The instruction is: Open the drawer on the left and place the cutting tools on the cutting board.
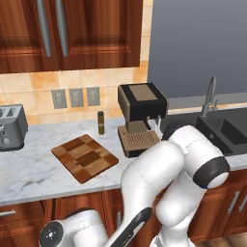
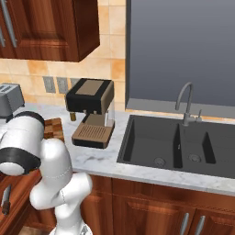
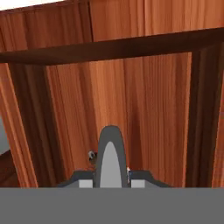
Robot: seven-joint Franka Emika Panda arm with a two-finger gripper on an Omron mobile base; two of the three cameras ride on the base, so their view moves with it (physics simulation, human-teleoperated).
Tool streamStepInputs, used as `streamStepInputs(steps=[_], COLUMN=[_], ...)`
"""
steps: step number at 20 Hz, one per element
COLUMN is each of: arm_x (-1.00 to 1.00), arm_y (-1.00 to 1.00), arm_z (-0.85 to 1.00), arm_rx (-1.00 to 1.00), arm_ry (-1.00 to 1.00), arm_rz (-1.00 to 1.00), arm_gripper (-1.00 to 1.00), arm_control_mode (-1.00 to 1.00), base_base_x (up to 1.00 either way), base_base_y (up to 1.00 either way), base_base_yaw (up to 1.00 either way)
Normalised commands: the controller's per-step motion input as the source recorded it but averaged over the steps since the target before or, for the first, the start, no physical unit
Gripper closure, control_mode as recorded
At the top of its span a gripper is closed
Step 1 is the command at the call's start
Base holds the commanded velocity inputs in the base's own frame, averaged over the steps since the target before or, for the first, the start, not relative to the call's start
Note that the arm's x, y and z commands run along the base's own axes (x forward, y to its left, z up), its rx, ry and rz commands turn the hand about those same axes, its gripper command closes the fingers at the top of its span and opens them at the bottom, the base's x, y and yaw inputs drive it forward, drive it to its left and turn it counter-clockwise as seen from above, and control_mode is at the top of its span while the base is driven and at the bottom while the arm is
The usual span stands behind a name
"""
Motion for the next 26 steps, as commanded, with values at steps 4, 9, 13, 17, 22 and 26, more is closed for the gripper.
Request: streamStepInputs(steps=[4, 9, 13, 17, 22, 26], arm_x=[0.43, 0.89, 1.0, 1.0, 1.0, 0.42], arm_y=[0.0, -0.16, -0.31, -0.05, -0.25, -0.23], arm_z=[1.0, 1.0, 1.0, 0.93, 0.43, 0.0], arm_rx=[-0.01, 0.0, 0.0, 0.0, 0.0, 0.0], arm_ry=[-0.19, -0.08, 0.0, 0.01, 0.07, 0.04], arm_rz=[-0.28, -0.22, -0.17, -0.1, 0.0, 0.01], arm_gripper=[1.0, 1.0, 1.0, 1.0, 1.0, 1.0], arm_control_mode=[-1.0, -1.0, -1.0, -1.0, -1.0, -1.0], base_base_x=[0.0, 0.0, 0.0, 0.0, 0.0, 0.0], base_base_y=[0.0, 0.0, 0.0, 0.0, 0.0, 0.0], base_base_yaw=[0.0, 0.0, 0.0, 0.0, 0.0, 0.0])
